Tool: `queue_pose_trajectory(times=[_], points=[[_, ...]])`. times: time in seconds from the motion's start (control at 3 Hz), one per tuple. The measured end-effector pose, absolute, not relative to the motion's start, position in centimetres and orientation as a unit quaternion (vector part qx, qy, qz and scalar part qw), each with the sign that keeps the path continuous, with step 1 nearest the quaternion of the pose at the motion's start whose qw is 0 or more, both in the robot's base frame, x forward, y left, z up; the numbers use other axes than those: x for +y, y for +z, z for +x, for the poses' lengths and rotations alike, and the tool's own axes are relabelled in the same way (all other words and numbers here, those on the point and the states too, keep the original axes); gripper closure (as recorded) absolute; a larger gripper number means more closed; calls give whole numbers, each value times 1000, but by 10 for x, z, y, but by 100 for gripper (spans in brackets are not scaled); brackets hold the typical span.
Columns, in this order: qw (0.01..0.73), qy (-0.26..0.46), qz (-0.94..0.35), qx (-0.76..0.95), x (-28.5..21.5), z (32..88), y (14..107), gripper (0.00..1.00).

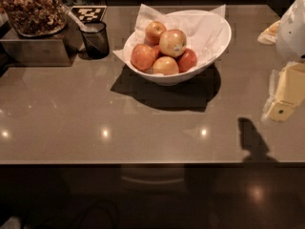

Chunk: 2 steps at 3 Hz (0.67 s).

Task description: Pick apple from white bowl

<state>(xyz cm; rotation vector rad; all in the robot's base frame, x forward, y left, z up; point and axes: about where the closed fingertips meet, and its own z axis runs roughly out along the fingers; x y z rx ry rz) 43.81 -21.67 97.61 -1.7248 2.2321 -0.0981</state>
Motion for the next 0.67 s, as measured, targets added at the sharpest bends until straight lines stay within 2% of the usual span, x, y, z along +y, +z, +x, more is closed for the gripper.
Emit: queue_pose_trajectory(times=[0.33,0.67], points=[[159,-34,-603,781,-217,438,976,0],[197,-31,-570,797,-220,453,985,0]])
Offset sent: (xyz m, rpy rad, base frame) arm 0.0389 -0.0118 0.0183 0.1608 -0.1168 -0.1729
